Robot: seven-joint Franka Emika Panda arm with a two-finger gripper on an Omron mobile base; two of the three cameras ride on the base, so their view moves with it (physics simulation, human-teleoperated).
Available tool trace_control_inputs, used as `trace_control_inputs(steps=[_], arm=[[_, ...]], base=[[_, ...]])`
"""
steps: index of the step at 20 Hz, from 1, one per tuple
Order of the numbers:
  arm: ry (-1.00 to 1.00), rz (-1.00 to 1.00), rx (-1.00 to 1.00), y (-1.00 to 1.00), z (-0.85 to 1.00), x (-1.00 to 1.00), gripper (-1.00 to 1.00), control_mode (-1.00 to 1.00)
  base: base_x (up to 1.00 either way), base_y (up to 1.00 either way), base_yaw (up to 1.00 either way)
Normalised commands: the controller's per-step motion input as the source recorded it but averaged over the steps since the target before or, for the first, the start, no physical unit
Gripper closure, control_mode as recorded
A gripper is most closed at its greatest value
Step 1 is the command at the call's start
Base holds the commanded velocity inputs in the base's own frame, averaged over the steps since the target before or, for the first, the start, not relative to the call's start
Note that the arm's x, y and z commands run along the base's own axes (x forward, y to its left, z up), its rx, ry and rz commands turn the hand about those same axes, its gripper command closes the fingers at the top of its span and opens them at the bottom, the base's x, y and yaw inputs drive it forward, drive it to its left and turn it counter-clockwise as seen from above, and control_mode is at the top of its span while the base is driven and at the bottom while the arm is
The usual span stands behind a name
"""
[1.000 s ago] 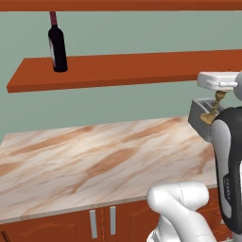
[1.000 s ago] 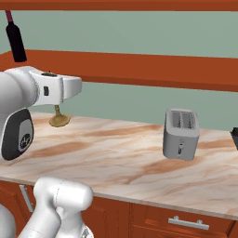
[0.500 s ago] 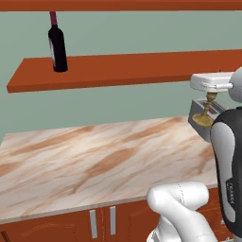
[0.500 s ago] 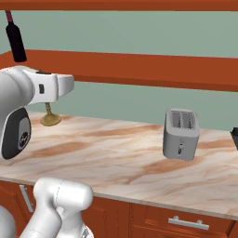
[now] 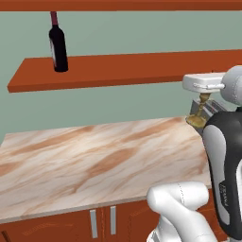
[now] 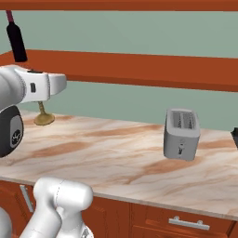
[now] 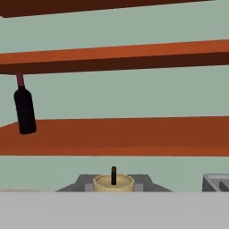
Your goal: Get the candle and the wine from the cabinet and move them to the dining counter.
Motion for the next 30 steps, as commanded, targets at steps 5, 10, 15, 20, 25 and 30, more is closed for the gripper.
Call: trace_control_inputs(steps=[5, 10, 15, 20, 25, 30], arm=[[0.0, 0.0, 0.0, 0.0, 0.0, 0.0, 1.0, 1.0], [0.0, 0.0, 0.0, 0.0, 0.0, 0.0, 1.0, 1.0], [0.0, 0.0, 0.0, 0.0, 0.0, 0.0, 1.0, 1.0], [0.0, 0.0, 0.0, 0.0, 0.0, 0.0, 1.0, 1.0], [0.0, 0.0, 0.0, 0.0, 0.0, 0.0, 1.0, 1.0], [0.0, 0.0, 0.0, 0.0, 0.0, 0.0, 1.0, 1.0]], base=[[-0.59, -0.03, 0.26], [-1.0, -0.41, 0.63], [-0.6, -0.19, 0.94], [-0.21, 0.0, 1.0], [-0.2, 0.0, 1.0], [-0.25, 0.22, 1.0]])
